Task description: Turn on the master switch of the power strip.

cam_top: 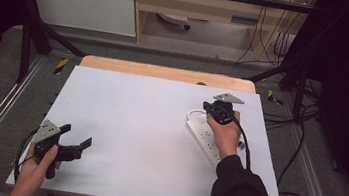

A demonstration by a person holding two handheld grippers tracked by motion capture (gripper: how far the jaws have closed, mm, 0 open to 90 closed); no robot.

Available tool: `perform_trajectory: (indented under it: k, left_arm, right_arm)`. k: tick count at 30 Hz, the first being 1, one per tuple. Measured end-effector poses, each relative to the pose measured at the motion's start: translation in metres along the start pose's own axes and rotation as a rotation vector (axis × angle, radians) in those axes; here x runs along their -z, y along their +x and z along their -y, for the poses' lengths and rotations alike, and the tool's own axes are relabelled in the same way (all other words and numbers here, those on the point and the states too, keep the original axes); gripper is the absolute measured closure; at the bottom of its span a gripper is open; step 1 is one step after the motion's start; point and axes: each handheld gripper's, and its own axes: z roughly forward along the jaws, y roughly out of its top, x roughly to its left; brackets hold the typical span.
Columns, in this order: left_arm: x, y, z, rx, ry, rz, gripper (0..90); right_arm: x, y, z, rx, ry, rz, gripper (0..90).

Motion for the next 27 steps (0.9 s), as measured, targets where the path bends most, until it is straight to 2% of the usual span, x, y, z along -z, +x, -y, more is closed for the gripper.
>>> perform_trajectory:
  k: [27]
  left_arm:
    - [-0.0011, -0.0005, 0.0005, -0.005, 0.013, 0.005, 6.2]
  right_arm:
    - [-0.007, 0.0062, 0.0061, -0.007, 0.078, -0.019, 90.0]
